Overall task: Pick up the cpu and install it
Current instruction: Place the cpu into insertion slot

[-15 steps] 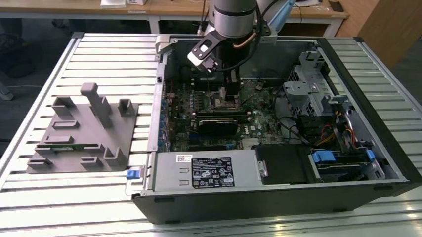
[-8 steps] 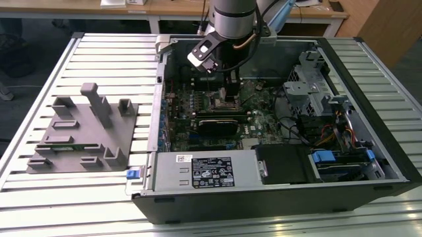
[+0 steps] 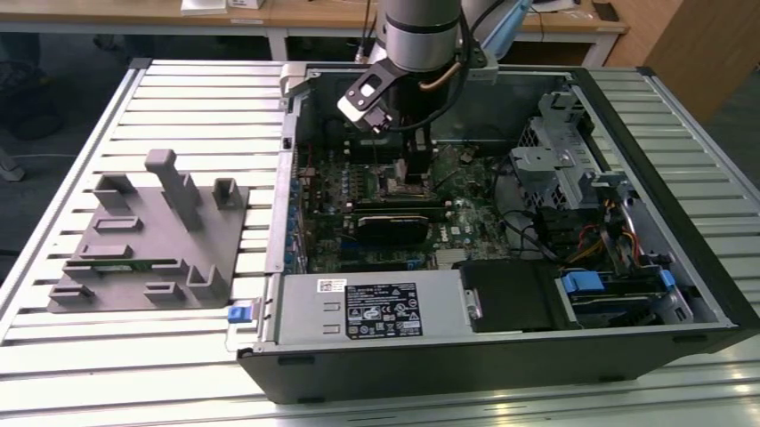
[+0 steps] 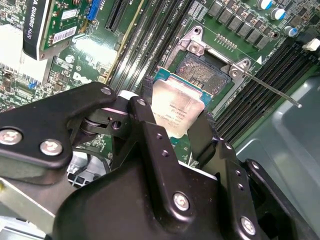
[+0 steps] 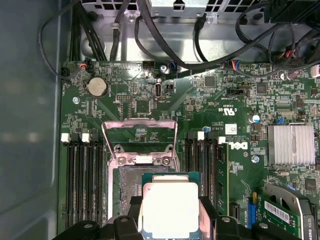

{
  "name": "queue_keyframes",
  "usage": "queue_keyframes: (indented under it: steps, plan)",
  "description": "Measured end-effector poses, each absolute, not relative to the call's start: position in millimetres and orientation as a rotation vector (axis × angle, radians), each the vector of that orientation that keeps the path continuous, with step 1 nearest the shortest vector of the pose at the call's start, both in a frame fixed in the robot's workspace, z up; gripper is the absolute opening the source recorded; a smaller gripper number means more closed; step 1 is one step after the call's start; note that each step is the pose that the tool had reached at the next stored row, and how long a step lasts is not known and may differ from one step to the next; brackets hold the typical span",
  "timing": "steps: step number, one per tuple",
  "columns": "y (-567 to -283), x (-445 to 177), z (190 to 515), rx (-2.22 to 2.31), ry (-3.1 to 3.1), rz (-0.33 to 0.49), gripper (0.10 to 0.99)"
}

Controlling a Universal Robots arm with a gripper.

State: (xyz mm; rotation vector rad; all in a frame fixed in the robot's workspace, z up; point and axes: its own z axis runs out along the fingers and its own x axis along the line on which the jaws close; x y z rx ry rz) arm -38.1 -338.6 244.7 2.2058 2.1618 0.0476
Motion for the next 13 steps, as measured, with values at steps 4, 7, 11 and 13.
queue_keyframes:
  steps: [4,7,11,13]
  plan:
    - [-338.6,-38.1,243.7,2.206,2.162,0.047,0.533]
    - [-338.6,-38.1,243.1,2.205,2.161,0.047,0.533]
    - [-338.6,-38.1,242.6,2.205,2.161,0.046,0.533]
    - [-338.6,-38.1,242.3,2.205,2.161,0.046,0.533]
